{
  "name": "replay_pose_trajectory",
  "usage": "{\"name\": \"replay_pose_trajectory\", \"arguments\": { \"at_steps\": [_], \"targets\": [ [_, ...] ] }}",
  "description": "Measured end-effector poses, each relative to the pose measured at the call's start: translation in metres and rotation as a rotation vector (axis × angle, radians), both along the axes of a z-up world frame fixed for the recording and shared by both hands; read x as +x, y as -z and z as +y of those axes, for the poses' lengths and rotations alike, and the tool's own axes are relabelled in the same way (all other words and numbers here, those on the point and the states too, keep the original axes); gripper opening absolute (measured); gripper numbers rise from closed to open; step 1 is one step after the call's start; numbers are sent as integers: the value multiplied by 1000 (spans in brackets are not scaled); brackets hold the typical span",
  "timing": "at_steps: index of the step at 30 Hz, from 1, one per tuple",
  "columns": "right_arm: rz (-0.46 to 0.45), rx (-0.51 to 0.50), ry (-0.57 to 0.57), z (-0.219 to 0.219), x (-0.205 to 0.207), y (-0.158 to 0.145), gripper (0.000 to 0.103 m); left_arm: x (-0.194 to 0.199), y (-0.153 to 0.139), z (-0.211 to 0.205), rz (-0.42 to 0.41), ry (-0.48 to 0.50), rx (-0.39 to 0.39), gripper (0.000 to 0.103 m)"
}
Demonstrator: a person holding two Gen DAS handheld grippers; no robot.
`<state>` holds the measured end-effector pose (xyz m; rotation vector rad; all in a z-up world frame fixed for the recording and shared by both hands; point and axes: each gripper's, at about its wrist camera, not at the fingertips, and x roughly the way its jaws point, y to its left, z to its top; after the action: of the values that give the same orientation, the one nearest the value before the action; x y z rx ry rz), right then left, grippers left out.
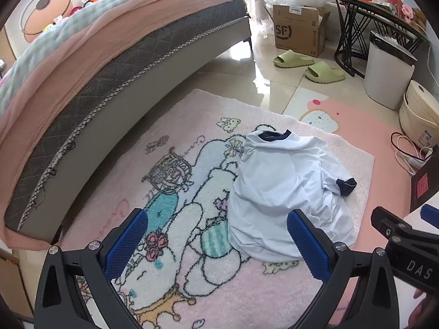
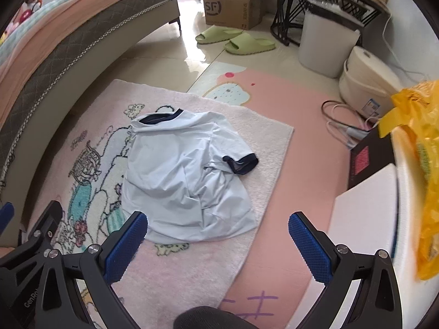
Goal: Fold clothes
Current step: 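Lower the right gripper onto the shirt body and close on the fabric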
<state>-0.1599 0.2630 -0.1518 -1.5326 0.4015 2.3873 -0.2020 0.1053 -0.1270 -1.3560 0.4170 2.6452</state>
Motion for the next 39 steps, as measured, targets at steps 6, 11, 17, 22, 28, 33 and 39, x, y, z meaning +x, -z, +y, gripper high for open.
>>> {"name": "replay_pose_trajectory", "arguments": {
  "at_steps": [6, 11, 17, 22, 28, 33, 39],
  "targets": [
    [10, -31, -11, 0, -17, 10, 103, -20, 12, -7, -31, 20, 92, 103],
    [31, -65, 5, 2, -31, 12, 103, -34, 24, -6, -28, 45, 114, 103],
    [48, -85, -40, -3, -58, 23, 103, -49, 38, -13, -36, 85, 174, 103],
    [72, -316, -67, 3, -81, 43, 103, -61, 51, -20, -37, 109, 201, 103],
    [97, -520, -13, 28, -102, 63, 103, -78, 64, -22, -57, 123, 254, 103],
    [90, -665, 68, 60, -124, 82, 103, -98, 84, -30, -79, 49, 308, 103],
    [88, -678, 43, 76, -157, 103, 103, -111, 107, -35, -38, 51, 387, 103]
  ]
}}
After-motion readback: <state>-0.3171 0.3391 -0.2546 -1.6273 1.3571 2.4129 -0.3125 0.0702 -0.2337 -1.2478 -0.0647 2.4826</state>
